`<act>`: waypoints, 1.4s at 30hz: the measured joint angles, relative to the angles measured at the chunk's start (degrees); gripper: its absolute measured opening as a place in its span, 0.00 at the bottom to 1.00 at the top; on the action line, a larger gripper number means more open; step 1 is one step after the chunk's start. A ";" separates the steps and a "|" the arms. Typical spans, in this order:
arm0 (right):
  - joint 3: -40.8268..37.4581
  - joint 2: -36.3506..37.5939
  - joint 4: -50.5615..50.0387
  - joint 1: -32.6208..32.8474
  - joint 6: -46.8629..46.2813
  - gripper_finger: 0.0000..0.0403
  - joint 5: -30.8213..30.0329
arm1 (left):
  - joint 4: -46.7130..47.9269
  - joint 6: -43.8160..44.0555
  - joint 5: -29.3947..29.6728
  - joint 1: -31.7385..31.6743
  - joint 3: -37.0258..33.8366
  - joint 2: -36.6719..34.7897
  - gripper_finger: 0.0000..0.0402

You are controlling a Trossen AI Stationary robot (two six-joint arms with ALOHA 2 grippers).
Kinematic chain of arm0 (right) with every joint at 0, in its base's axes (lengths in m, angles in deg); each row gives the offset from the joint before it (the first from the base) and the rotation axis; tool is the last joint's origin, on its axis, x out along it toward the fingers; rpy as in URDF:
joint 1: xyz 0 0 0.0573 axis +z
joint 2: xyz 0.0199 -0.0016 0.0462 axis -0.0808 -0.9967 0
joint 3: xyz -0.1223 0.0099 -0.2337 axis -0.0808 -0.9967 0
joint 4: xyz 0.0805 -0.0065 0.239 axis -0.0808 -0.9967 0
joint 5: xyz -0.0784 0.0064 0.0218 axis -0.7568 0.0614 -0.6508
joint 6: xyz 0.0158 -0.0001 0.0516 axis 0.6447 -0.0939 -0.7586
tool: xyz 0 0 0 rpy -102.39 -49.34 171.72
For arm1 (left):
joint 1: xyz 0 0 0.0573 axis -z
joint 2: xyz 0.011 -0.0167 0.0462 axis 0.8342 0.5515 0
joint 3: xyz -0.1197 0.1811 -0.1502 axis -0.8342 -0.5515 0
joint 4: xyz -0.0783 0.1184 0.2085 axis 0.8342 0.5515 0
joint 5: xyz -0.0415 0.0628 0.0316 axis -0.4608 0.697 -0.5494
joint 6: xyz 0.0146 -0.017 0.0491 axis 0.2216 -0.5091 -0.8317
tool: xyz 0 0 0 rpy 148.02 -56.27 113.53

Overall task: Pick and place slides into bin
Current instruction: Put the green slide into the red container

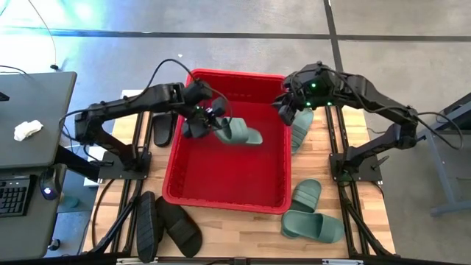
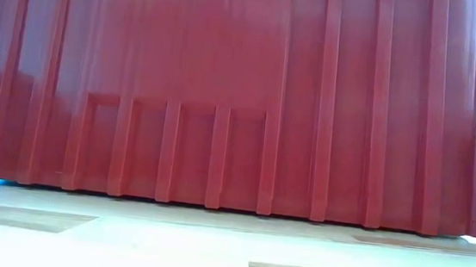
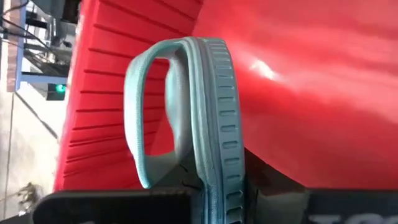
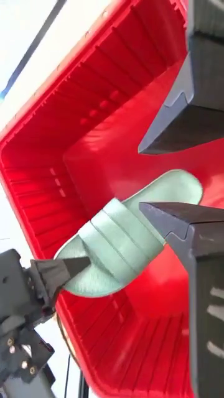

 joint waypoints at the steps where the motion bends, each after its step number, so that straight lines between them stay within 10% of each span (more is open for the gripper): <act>1: -0.75 -0.02 0.78 -0.07 0.27 0.31 -0.12 | -1.19 -2.03 -0.07 -0.65 -0.93 0.10 0.06; 16: -17.53 2.43 21.65 -5.98 5.35 0.31 8.91 | -19.18 -9.49 -1.28 -6.46 -17.48 1.09 0.06; 36: -31.13 11.40 27.43 -12.52 8.29 0.31 14.45 | -21.47 -19.32 2.69 -5.91 -17.84 8.11 0.06; 42: -31.13 11.59 27.71 -12.52 8.09 0.31 14.43 | -21.47 -18.93 6.60 -5.85 -17.84 8.21 0.20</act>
